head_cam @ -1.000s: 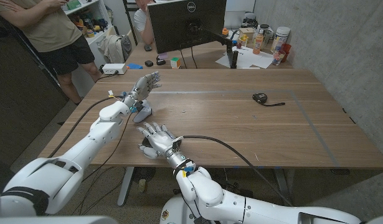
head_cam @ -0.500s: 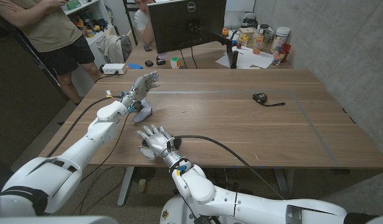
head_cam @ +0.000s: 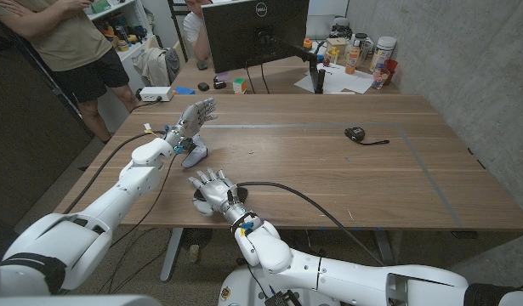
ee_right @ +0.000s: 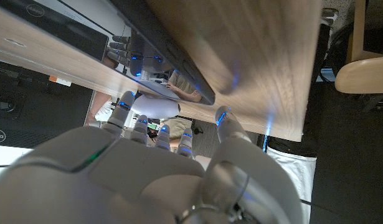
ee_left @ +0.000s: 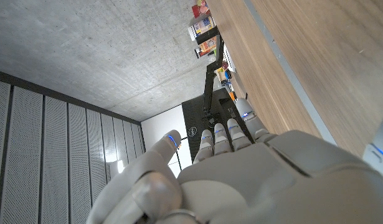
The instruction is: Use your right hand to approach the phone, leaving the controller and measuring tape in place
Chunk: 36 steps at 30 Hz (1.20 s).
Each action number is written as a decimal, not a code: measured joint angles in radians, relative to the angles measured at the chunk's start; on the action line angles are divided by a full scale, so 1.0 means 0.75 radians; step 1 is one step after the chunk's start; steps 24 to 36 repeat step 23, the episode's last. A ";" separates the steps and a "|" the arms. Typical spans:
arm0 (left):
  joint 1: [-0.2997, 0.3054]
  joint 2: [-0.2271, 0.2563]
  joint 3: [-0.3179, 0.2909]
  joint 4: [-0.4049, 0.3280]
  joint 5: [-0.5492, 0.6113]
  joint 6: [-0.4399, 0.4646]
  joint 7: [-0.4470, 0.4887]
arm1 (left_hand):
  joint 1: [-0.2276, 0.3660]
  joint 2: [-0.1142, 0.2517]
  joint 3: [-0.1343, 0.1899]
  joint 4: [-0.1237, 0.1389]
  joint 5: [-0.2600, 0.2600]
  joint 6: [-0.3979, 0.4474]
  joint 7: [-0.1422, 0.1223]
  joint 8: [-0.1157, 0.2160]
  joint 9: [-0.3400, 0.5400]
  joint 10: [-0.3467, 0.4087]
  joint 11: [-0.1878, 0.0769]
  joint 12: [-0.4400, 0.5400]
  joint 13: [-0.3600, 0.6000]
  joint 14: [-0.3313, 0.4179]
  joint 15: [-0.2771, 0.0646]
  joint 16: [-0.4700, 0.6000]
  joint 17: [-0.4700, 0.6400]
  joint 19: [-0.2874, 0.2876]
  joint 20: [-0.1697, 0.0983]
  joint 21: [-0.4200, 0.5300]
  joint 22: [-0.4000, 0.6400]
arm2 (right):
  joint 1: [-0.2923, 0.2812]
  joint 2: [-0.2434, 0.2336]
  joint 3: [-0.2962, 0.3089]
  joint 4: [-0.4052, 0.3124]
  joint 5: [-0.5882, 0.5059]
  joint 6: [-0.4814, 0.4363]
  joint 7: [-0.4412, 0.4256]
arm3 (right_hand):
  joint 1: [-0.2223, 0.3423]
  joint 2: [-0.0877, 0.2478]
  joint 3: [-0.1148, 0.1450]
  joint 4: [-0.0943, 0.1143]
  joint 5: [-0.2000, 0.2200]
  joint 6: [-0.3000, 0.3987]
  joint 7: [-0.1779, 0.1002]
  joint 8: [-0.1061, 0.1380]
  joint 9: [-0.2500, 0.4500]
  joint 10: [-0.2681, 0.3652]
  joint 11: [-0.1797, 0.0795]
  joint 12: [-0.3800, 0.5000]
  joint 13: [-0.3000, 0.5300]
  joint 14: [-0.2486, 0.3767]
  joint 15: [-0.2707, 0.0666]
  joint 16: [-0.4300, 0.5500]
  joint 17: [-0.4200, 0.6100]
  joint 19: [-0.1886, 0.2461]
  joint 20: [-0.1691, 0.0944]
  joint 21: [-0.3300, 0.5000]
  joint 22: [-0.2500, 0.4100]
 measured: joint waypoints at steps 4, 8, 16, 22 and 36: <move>0.000 0.000 0.001 -0.001 0.001 0.001 0.006 | 0.000 0.000 0.000 0.000 0.000 0.000 0.000 0.000 0.000 0.000 0.000 0.000 0.000 0.000 0.000 0.000 0.000 0.000 0.000 0.000 0.000 | 0.002 -0.006 0.000 -0.008 0.001 0.000 0.001 | 0.000 0.000 0.000 0.000 0.000 0.000 0.000 0.000 0.000 0.000 0.000 0.008 0.000 0.000 0.000 0.000 0.000 0.000 0.000 -0.005 0.000; 0.004 0.000 0.003 -0.011 0.003 0.007 0.010 | 0.000 0.000 0.000 0.000 0.000 0.000 0.000 0.000 0.000 0.000 0.000 0.000 0.000 0.000 0.000 0.000 0.000 0.000 0.000 0.000 0.000 | 0.002 -0.012 0.000 -0.016 0.011 0.002 0.004 | 0.000 0.000 0.000 0.000 0.000 -0.007 0.007 0.000 0.000 0.000 0.000 0.008 0.000 0.000 0.000 0.000 0.000 0.000 0.000 -0.005 0.003; 0.009 0.003 0.004 -0.022 0.005 0.011 0.016 | 0.000 0.000 0.000 0.000 0.000 0.000 0.000 0.000 0.000 0.000 0.000 0.000 0.000 0.000 0.000 0.000 0.000 0.000 0.000 0.000 0.000 | 0.000 -0.019 0.004 -0.030 0.020 0.004 0.008 | 0.005 -0.005 0.000 0.001 0.000 -0.012 0.027 -0.002 0.000 0.002 0.012 0.008 0.000 0.000 0.000 0.000 0.000 0.000 0.000 -0.010 0.003; 0.021 0.007 0.005 -0.041 0.007 0.015 0.019 | 0.000 0.000 0.000 0.000 0.000 0.000 0.000 0.000 0.000 0.000 0.000 0.000 0.000 0.000 0.000 0.000 0.000 0.000 0.000 0.000 0.000 | -0.001 -0.024 0.008 -0.039 0.033 0.005 0.020 | 0.005 -0.005 -0.006 0.006 0.000 -0.016 0.031 -0.010 0.000 0.002 0.012 0.008 0.000 0.000 0.000 0.000 0.000 0.000 0.000 -0.015 0.003; 0.021 0.008 0.005 -0.043 0.007 0.015 0.020 | 0.000 0.000 0.000 0.000 0.000 0.000 0.000 0.000 0.000 0.000 0.000 0.000 0.000 0.000 0.000 0.000 0.000 0.000 0.000 -0.005 0.000 | -0.001 -0.026 0.009 -0.040 0.033 0.006 0.021 | 0.005 -0.005 -0.006 0.006 0.000 -0.016 0.031 -0.010 0.000 0.002 0.012 0.008 0.000 0.000 0.000 0.000 0.000 0.000 0.000 -0.016 0.003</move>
